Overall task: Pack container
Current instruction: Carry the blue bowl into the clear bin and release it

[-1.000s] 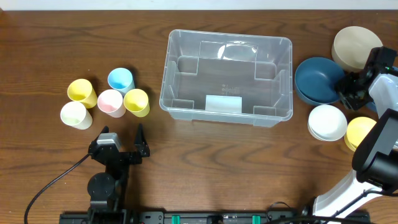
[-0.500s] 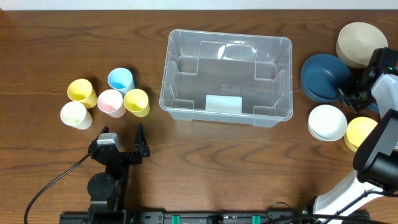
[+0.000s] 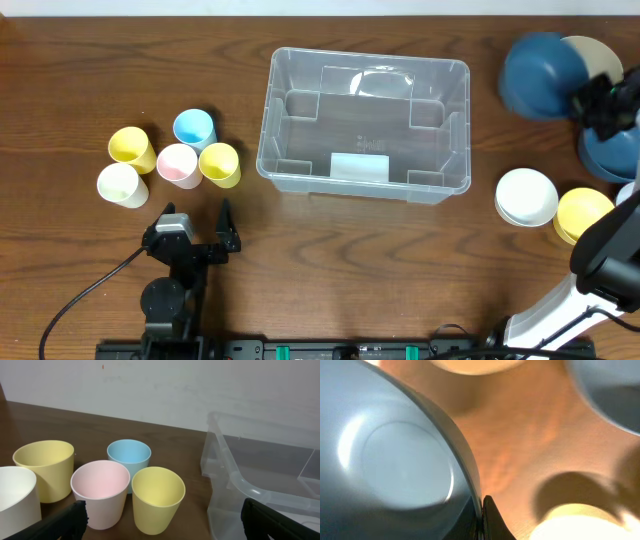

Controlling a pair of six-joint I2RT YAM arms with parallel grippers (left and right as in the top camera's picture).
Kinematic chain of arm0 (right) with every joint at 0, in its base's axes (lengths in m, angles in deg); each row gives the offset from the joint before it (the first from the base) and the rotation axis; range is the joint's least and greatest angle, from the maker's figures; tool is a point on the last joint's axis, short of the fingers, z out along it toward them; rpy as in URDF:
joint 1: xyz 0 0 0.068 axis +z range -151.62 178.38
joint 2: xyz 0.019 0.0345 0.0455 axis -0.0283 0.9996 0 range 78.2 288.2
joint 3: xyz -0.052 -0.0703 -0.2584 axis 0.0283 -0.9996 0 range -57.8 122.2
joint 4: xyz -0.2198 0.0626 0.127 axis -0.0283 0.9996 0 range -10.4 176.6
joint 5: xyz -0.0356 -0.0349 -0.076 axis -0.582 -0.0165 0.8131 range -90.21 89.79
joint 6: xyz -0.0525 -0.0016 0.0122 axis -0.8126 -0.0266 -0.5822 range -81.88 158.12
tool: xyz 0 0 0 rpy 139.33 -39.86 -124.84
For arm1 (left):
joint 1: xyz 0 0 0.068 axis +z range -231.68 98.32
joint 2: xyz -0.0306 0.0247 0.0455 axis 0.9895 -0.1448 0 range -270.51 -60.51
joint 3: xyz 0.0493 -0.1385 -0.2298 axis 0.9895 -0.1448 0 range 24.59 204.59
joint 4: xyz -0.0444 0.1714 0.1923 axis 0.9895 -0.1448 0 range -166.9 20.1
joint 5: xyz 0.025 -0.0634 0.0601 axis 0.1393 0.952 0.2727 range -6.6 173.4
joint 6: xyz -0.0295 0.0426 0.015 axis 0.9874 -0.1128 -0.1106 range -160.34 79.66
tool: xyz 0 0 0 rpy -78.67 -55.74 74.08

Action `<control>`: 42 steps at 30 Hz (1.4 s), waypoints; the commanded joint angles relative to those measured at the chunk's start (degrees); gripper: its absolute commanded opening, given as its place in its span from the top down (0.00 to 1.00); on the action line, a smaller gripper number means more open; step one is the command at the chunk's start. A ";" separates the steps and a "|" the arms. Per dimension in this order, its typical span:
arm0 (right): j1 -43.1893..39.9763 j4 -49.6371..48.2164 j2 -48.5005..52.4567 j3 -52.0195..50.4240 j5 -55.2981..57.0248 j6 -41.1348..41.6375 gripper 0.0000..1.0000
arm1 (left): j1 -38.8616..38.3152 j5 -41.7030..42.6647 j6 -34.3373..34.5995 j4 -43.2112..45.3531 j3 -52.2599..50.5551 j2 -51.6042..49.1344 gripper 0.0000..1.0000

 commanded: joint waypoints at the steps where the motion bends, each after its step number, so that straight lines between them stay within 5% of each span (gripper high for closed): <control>1: 1.25 1.73 -3.13 6.88 -10.88 -3.04 0.99 | 0.35 -0.92 -0.98 -2.23 -0.94 0.31 0.02; 9: 11.39 3.10 -9.46 11.34 -8.83 -7.08 0.99 | 0.35 -0.92 -0.98 -2.25 -0.94 0.31 0.02; 21: 36.35 5.77 -3.93 10.88 20.61 -8.98 0.99 | 0.35 -0.92 -1.01 -2.25 -0.94 0.31 0.02; 42: 33.20 13.79 10.56 10.86 20.87 -8.00 0.96 | 0.35 -0.92 -1.01 -2.25 -0.94 0.31 0.02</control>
